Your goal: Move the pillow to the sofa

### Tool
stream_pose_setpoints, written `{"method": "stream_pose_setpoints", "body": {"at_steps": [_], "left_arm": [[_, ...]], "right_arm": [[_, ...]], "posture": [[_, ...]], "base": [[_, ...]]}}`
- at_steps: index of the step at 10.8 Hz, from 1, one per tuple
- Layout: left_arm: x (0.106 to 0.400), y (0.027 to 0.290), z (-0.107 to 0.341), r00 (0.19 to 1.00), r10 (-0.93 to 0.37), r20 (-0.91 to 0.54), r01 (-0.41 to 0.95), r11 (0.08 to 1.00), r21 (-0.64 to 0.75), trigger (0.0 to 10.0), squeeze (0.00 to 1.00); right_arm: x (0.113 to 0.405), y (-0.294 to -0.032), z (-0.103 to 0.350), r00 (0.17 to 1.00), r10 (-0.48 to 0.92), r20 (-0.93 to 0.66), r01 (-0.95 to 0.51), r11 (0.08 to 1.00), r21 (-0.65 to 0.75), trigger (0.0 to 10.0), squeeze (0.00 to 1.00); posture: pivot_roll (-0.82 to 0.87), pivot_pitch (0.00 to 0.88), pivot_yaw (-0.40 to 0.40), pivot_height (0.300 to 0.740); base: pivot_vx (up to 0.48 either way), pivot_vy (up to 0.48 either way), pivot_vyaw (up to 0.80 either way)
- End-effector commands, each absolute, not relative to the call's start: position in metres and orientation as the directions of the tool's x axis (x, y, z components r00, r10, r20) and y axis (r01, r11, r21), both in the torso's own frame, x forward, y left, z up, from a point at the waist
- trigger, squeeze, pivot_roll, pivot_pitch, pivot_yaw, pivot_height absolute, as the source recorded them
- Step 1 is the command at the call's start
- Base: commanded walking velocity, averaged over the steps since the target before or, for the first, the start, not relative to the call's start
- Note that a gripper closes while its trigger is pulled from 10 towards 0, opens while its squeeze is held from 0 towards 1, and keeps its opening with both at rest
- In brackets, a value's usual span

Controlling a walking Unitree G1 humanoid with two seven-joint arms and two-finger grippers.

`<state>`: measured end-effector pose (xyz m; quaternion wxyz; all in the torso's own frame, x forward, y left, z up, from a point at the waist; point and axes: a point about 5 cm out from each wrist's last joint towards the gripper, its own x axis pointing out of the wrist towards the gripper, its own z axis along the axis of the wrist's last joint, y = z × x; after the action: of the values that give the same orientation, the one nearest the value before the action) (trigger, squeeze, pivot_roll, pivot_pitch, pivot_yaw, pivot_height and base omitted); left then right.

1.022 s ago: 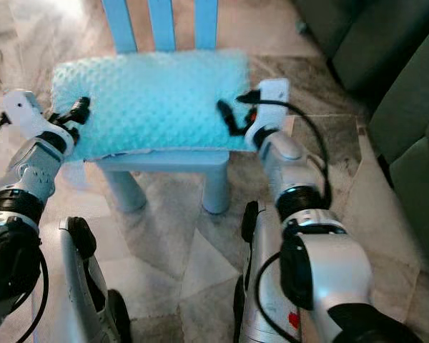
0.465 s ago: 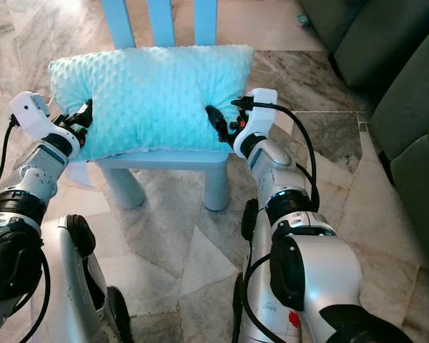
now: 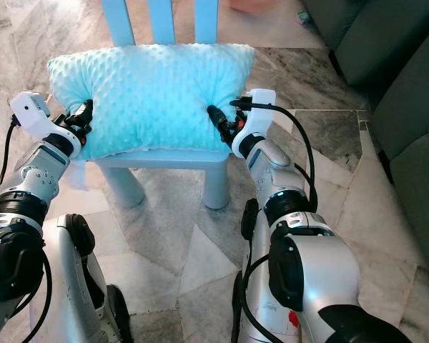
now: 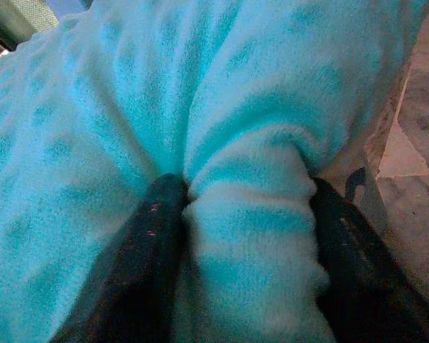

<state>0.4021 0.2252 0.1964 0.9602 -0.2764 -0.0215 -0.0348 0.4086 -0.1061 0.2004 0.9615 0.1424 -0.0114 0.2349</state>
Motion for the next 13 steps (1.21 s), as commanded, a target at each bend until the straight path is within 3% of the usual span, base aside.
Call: {"method": "stream_pose_setpoints", "body": {"at_steps": [1,9,13], "left_arm": [[0.399,0.217,0.18,0.996,-0.093,0.016,0.086,0.831,-0.549,0.0,0.0],[0.399,0.216,0.181,0.996,-0.082,0.038,0.089,0.837,-0.539,0.0,0.0],[0.395,0.215,0.182,0.991,-0.09,0.099,0.126,0.881,-0.456,0.0,0.0]], "right_arm": [[0.405,-0.098,0.188,0.874,0.483,0.051,-0.476,0.832,0.285,0.0,0.0],[0.405,-0.095,0.191,0.866,0.494,0.074,-0.494,0.824,0.278,0.0,0.0],[0.406,-0.097,0.202,0.867,0.48,0.136,-0.499,0.828,0.255,0.0,0.0]], "posture": [[-0.13,0.39,-0.048,0.361],[-0.13,0.386,-0.048,0.361],[-0.12,0.346,-0.051,0.361]], "base": [[0.0,0.0,0.0],[0.0,0.0,0.0],[0.0,0.0,0.0]]}}
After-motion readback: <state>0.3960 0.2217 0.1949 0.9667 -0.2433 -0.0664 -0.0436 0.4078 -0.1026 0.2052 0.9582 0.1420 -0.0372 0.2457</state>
